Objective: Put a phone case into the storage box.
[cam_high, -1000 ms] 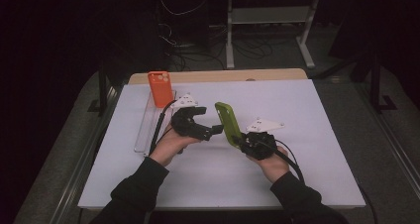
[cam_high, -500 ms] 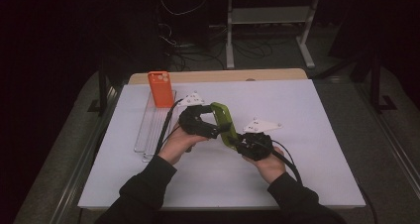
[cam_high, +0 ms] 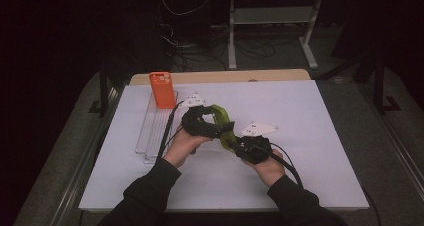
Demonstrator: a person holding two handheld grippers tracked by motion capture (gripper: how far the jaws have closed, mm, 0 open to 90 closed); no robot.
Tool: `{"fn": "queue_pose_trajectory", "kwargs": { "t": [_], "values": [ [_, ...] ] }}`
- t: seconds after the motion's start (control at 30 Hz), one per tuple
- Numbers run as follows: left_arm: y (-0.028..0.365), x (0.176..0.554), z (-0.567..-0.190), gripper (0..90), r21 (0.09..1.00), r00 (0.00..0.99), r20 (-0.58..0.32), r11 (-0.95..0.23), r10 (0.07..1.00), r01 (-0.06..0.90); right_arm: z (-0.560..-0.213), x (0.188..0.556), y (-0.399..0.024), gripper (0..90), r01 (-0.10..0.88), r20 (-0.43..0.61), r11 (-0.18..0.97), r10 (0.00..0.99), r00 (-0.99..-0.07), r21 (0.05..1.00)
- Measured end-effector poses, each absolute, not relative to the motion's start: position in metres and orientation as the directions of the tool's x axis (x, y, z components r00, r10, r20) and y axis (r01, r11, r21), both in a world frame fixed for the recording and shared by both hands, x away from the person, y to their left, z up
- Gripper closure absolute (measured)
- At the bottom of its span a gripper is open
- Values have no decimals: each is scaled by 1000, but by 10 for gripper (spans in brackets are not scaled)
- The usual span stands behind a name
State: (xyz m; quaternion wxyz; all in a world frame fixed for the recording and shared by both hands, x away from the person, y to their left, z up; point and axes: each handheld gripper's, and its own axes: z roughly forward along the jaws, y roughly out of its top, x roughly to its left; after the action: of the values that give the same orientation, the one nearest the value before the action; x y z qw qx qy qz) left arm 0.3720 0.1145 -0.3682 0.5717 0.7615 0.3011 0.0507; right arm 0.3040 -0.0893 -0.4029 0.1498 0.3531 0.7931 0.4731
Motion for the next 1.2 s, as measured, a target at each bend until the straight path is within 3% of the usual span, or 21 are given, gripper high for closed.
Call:
{"fn": "queue_pose_trajectory", "kwargs": {
  "t": [0.3,0.63,0.7,0.87,1.2],
  "values": [
    [117,371,-370,108,894,793,-291,-142,535,424,-408,304,-87,760,415,74,332,700,-710,847],
    [117,369,-367,133,890,789,-288,-153,542,430,-409,304,-85,753,415,64,345,700,-711,842],
    [117,369,-367,136,892,794,-284,-156,538,424,-409,304,-86,713,412,66,349,691,-720,841],
    [120,370,-365,141,897,783,-277,-143,557,419,-408,303,-89,478,412,60,364,685,-726,835],
    [126,381,-350,142,903,774,-258,-141,578,407,-409,303,-112,233,424,63,363,694,-717,829]
  ]
}}
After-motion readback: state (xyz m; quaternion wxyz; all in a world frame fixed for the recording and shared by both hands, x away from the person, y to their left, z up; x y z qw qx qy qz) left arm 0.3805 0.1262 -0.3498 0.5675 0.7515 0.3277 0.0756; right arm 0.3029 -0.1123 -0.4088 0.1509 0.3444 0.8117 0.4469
